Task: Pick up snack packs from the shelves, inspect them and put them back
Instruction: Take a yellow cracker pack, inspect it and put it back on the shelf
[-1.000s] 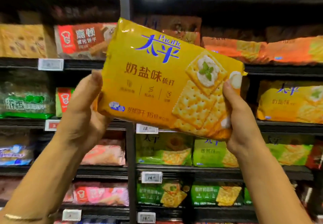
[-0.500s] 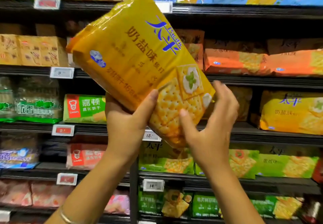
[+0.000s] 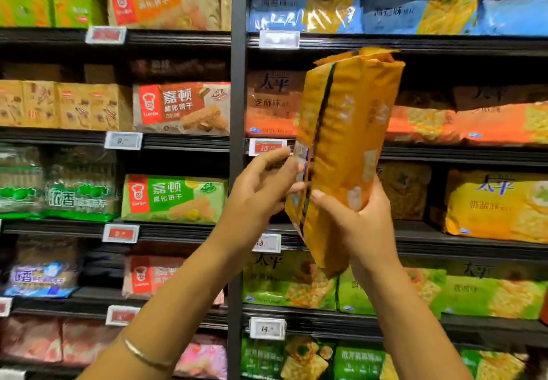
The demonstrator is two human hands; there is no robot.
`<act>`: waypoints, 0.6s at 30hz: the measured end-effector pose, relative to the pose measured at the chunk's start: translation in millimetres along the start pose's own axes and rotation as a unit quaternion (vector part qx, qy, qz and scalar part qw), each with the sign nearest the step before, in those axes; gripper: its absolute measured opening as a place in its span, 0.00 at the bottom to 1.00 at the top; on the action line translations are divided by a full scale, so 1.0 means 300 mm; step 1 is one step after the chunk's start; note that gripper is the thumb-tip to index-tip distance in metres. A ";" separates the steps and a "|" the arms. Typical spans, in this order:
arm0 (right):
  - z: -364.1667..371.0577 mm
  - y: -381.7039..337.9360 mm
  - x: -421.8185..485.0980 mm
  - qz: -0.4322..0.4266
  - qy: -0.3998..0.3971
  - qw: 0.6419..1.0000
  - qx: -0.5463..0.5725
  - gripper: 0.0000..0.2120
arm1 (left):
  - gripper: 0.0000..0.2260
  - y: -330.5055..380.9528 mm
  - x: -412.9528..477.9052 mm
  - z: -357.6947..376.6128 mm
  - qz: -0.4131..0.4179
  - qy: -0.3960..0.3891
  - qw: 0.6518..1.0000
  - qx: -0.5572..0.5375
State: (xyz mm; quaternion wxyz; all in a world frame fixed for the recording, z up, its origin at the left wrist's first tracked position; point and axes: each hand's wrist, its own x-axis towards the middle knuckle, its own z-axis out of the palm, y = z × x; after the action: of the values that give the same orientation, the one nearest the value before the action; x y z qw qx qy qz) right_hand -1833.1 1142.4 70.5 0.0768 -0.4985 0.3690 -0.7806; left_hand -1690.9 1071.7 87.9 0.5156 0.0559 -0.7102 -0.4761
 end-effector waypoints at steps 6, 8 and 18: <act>-0.025 0.012 0.009 0.189 -0.008 0.953 0.236 0.30 | 0.44 -0.101 0.022 -0.060 -0.123 0.120 0.983 0.069; -0.028 0.011 0.015 0.201 -0.036 0.937 0.282 0.22 | 0.47 -0.100 0.021 -0.077 -0.220 0.126 0.965 -0.071; -0.026 -0.049 0.086 0.138 -0.123 0.974 0.130 0.28 | 0.26 -0.050 0.026 -0.068 -0.193 0.093 0.898 -0.386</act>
State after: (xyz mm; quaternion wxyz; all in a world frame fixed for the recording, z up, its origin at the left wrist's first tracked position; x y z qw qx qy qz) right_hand -1848.6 1144.1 96.9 0.2920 -0.5206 0.3176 -0.7367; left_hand -1684.6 1046.5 82.5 0.4584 0.0323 -0.3953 -0.7954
